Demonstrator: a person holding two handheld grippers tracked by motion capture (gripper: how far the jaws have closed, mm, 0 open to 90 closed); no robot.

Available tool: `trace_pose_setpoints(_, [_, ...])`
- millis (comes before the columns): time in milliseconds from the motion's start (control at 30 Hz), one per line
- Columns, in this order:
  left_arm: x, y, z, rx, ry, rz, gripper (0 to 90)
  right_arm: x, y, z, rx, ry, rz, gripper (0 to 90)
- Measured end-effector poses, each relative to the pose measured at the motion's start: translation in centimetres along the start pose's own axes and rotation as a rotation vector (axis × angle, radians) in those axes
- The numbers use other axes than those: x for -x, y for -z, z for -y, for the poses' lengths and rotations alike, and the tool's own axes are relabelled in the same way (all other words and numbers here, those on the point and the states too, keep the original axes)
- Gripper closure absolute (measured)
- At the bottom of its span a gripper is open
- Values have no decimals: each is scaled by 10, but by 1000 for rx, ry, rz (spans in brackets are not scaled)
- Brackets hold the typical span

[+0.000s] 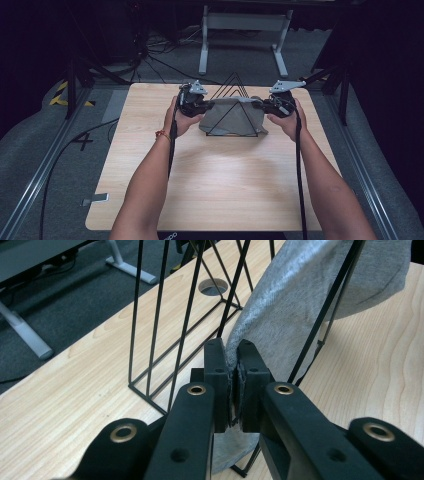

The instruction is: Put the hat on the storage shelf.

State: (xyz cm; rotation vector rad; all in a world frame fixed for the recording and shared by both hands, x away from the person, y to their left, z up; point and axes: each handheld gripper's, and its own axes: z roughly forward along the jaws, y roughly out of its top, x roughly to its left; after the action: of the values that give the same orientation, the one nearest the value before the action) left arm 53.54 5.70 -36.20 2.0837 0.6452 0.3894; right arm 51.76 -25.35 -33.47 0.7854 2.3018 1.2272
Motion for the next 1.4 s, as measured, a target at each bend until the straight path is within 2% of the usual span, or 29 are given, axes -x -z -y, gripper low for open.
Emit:
trace_pose_setpoints(67, [0,-2,3,-4,5,-1,852,0,-2,3,-1,-11,9,873])
trace_pose_setpoints(133, [-1,-2,6,-9,15,-21,827,0,-3,4,0,-17,15,863])
trace_pose_setpoints(167, [-2,-1,7,-8,26,-31,780,0,-3,5,6,-24,21,836])
trace_pose_setpoints(267, [-6,6,12,17,42,-39,752,0,-1,7,9,-31,27,809])
trace_pose_setpoints(300, [-6,9,14,19,48,-46,737,0,0,7,11,-33,43,787])
trace_pose_setpoints(500, [-12,28,26,15,28,-81,719,-2,12,7,9,-31,69,746])
trace_pose_setpoints(567, [-13,36,30,28,33,-86,721,-3,16,7,13,-25,78,744])
trace_pose_setpoints(767, [-10,58,43,12,18,-109,720,-4,25,8,14,-36,110,690])
trace_pose_setpoints(833, [-9,67,46,-1,11,-127,724,-5,26,8,7,-27,131,659])
trace_pose_setpoints(900, [-7,76,50,5,7,-129,718,-6,27,9,3,-32,135,653])
trace_pose_setpoints(1000, [-3,89,57,5,-4,-142,716,-10,31,9,-2,-13,140,656])
trace_pose_setpoints(1100, [0,100,64,-23,-33,-161,719,-17,37,10,-19,28,153,656])
trace_pose_setpoints(1233, [5,115,77,-28,-29,-169,712,-24,46,13,-19,45,147,650])
trace_pose_setpoints(1400, [10,125,94,-65,-44,-182,704,-31,54,20,-32,55,145,636])
